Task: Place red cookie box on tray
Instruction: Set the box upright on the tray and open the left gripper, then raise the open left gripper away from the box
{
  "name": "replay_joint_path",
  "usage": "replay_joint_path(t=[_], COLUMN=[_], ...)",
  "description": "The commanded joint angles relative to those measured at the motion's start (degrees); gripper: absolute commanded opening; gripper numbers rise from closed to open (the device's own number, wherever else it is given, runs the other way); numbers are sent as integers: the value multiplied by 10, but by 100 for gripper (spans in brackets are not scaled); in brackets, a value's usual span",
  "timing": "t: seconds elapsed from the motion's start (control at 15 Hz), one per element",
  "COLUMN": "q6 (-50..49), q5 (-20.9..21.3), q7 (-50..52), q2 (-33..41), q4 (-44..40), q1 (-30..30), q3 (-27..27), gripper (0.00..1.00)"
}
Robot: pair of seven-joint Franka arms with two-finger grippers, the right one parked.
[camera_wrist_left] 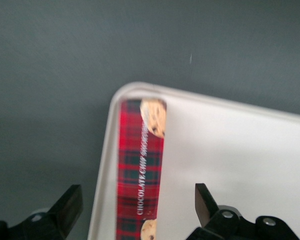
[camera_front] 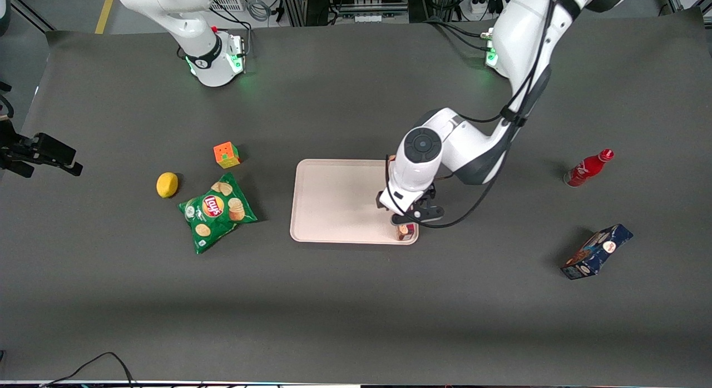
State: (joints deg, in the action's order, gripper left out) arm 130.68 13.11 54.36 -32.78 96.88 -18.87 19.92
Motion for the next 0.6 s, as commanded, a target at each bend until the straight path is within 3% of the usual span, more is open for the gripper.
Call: replay_joint_path(t=[0.0, 0.13, 0.33, 0.53], q6=[-57, -88, -175, -271], q5=[-53, -103, -175, -175], q7=[-50, -134, -269, -379], q2=[79, 127, 205, 270], q4=[-12, -11, -13, -21], q1=[30, 46, 50, 72], q3=[-8, -39, -130, -196], gripper=[100, 100, 100, 100])
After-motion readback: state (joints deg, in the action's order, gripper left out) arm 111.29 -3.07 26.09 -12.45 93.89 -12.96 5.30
